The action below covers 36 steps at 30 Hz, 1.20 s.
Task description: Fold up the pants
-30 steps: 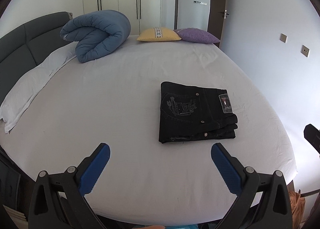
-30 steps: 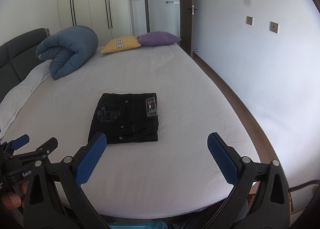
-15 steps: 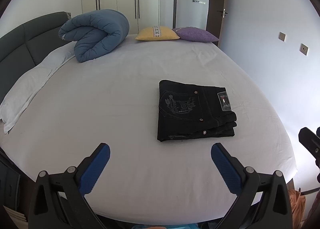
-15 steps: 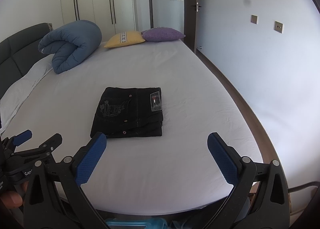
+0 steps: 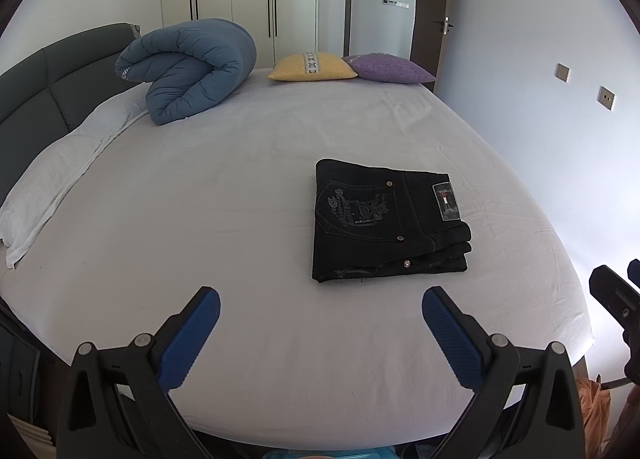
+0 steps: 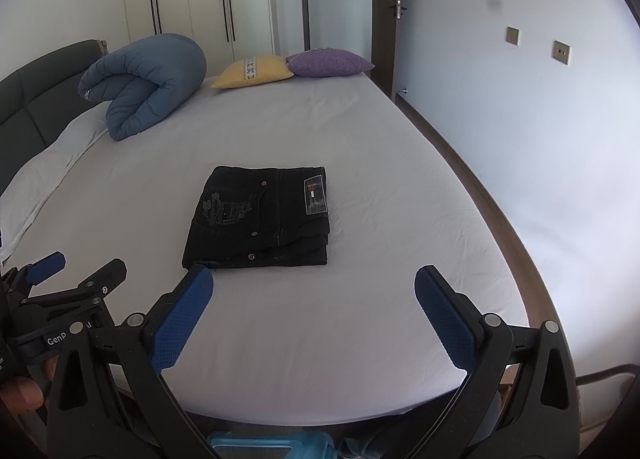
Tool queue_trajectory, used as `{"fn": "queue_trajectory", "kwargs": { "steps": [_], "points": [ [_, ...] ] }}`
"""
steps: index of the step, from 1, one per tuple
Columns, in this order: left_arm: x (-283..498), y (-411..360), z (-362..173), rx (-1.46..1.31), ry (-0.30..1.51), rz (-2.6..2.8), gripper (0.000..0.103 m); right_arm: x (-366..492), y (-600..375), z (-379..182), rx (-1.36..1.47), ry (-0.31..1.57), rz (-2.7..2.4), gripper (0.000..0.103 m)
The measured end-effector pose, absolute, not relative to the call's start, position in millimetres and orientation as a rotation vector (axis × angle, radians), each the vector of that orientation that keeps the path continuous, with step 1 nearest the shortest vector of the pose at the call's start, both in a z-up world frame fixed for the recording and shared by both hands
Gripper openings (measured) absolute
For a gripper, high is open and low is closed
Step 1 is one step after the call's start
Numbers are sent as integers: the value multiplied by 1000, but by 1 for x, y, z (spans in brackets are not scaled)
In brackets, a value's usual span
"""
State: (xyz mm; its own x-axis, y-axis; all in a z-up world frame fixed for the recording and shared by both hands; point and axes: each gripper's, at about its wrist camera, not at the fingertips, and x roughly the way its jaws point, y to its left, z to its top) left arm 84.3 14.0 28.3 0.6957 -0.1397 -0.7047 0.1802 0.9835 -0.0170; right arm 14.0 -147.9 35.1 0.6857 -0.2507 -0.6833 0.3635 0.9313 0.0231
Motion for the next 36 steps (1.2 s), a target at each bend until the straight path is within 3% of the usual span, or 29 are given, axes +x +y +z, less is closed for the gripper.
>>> {"fn": "queue_trajectory", "kwargs": {
  "steps": [36],
  "points": [
    [83, 13, 24, 55, 790, -187, 103, 11, -141, 29, 165, 749, -344, 103]
  ]
}}
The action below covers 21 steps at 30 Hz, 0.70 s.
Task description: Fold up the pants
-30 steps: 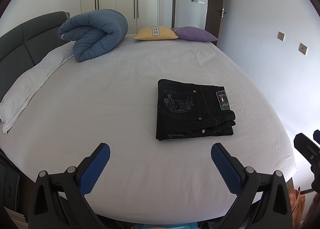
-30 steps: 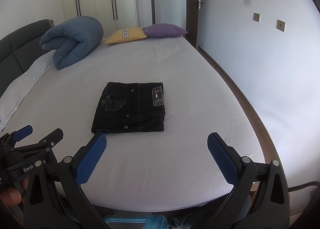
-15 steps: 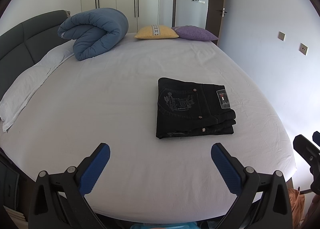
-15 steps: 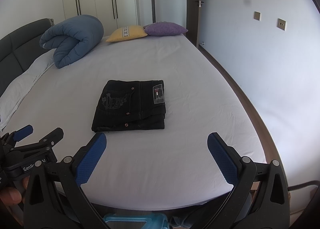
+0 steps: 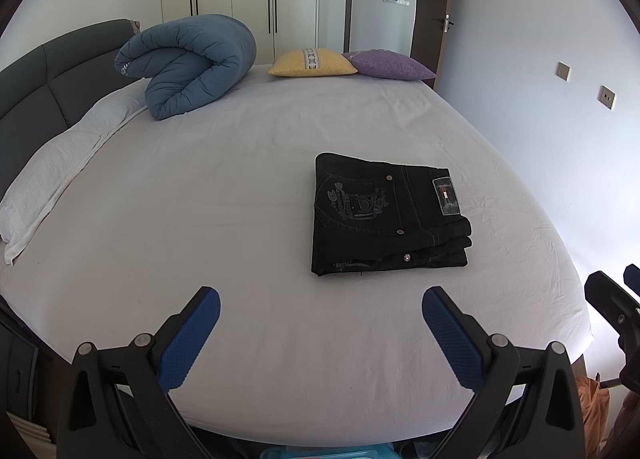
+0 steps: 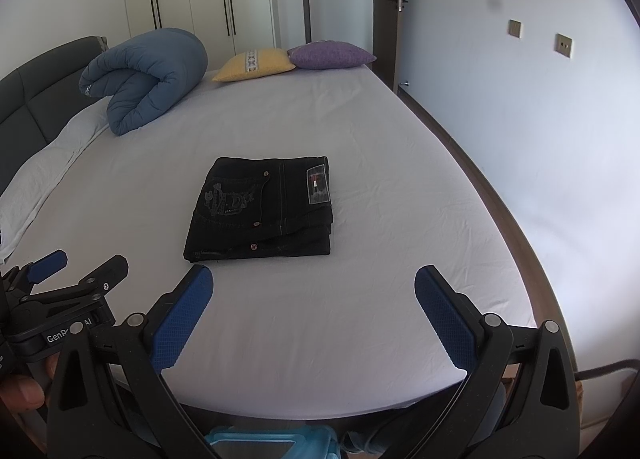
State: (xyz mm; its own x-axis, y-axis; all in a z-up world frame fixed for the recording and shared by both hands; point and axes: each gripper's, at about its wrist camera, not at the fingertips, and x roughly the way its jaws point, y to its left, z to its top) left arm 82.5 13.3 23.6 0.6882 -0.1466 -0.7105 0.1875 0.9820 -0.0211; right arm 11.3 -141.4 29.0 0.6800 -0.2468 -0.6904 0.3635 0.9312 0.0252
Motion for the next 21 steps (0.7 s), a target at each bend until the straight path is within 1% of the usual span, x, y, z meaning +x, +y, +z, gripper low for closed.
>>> {"fn": "queue_trajectory", "kwargs": {
  "steps": [21],
  "points": [
    [79, 12, 19, 58, 793, -188, 103, 8, -142, 28, 168, 751, -341, 103]
  ]
}}
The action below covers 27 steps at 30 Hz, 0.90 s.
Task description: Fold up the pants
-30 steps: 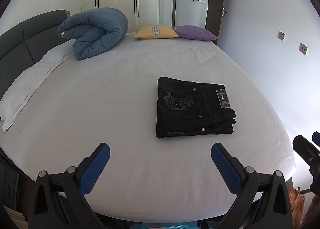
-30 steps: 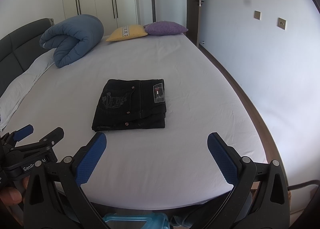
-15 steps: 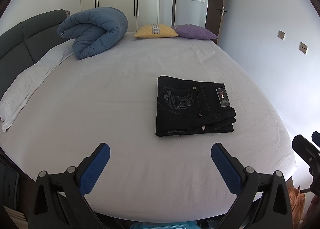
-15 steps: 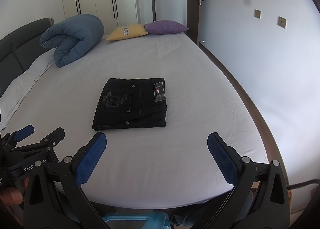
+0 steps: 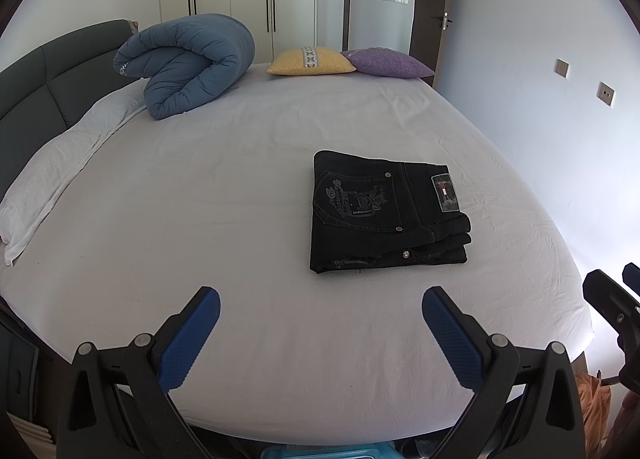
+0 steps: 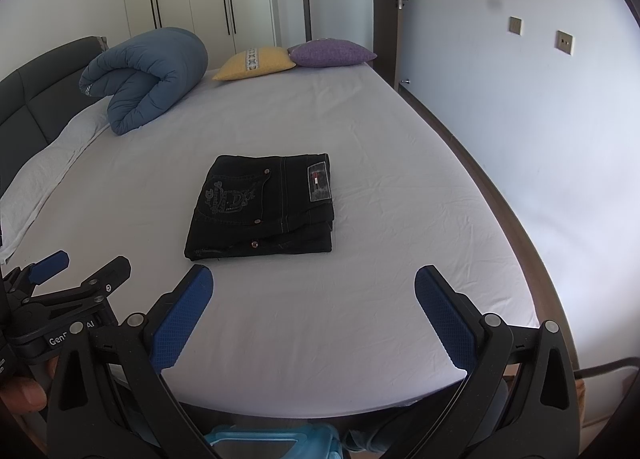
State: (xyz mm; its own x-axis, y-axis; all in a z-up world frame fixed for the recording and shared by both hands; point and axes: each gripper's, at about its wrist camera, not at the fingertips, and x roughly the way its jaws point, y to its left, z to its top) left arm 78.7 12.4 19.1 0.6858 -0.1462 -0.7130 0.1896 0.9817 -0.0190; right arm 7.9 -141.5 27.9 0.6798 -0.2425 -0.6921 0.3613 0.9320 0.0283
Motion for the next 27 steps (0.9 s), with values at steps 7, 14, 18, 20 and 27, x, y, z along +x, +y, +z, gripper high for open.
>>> {"fn": "queue_trajectory", "kwargs": {
  "steps": [7, 14, 18, 20, 27],
  "points": [
    [77, 12, 17, 59, 794, -190, 103, 6, -141, 28, 168, 750, -340, 103],
    [76, 13, 16, 57, 798, -193, 103, 5, -141, 27, 170, 753, -338, 103],
    [77, 14, 16, 57, 799, -196, 103, 5, -141, 27, 172, 753, -337, 103],
    [77, 15, 15, 54, 801, -199, 103, 5, -141, 27, 172, 753, -337, 103],
    [82, 22, 16, 27, 813, -208, 103, 4, -141, 28, 173, 753, -337, 103]
  ]
}}
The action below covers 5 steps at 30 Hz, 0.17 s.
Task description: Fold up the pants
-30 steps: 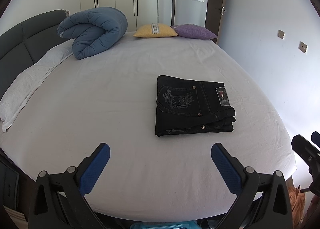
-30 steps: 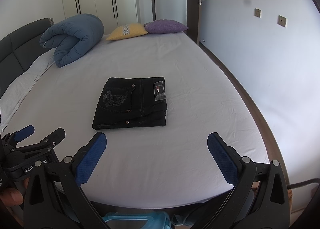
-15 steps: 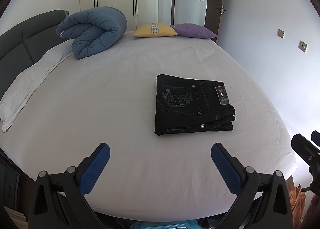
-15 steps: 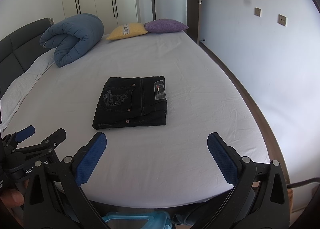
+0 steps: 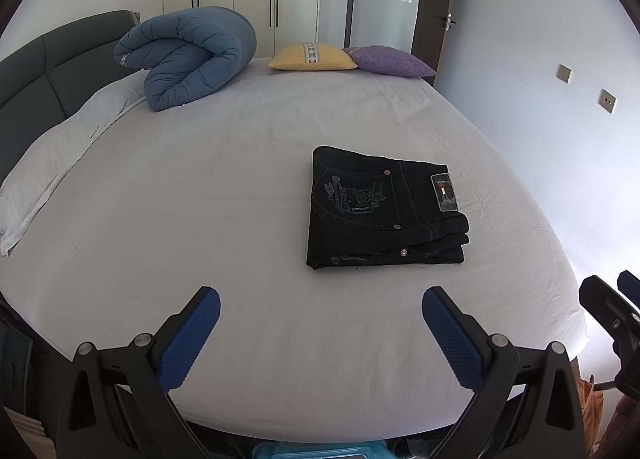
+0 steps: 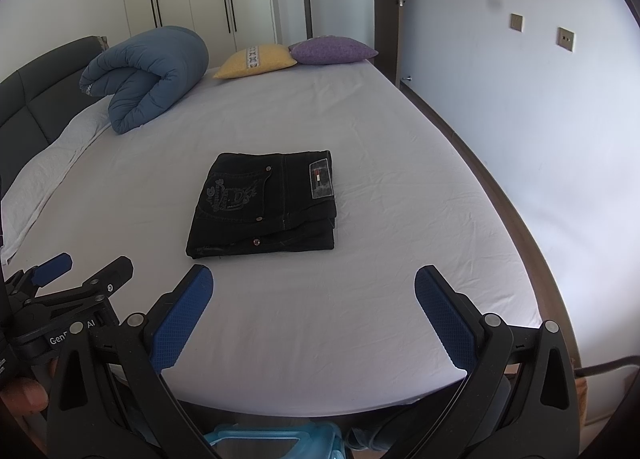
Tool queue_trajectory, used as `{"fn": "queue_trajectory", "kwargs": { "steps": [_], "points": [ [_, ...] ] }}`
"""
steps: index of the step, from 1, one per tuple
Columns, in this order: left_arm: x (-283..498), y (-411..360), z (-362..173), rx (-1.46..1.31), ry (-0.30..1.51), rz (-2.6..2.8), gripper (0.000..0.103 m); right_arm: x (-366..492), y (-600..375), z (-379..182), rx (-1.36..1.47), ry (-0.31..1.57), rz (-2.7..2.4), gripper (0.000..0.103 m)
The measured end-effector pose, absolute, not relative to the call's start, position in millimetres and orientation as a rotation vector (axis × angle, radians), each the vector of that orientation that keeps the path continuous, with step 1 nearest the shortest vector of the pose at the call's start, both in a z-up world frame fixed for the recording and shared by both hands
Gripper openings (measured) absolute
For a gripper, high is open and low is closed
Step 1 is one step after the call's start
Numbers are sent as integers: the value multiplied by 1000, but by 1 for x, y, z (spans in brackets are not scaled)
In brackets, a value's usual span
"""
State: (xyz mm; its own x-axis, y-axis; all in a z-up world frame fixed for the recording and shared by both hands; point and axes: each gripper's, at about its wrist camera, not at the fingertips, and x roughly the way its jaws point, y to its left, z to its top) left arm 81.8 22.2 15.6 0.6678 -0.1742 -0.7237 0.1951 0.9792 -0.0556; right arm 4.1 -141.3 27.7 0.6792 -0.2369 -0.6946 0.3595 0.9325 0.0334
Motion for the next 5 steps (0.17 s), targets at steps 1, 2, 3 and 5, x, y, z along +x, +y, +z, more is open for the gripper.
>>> {"fn": "queue_trajectory", "kwargs": {
  "steps": [1, 2, 3, 5],
  "points": [
    [81, 22, 15, 31, 810, -205, 103, 4, -141, 27, 173, 754, -336, 103],
    [82, 23, 16, 35, 808, -202, 103, 5, -143, 28, 173, 754, -337, 103],
    [82, 24, 17, 36, 808, -202, 103, 5, -143, 29, 173, 754, -337, 103],
    [83, 24, 17, 29, 814, -211, 103, 5, -144, 29, 175, 755, -336, 103]
  ]
}}
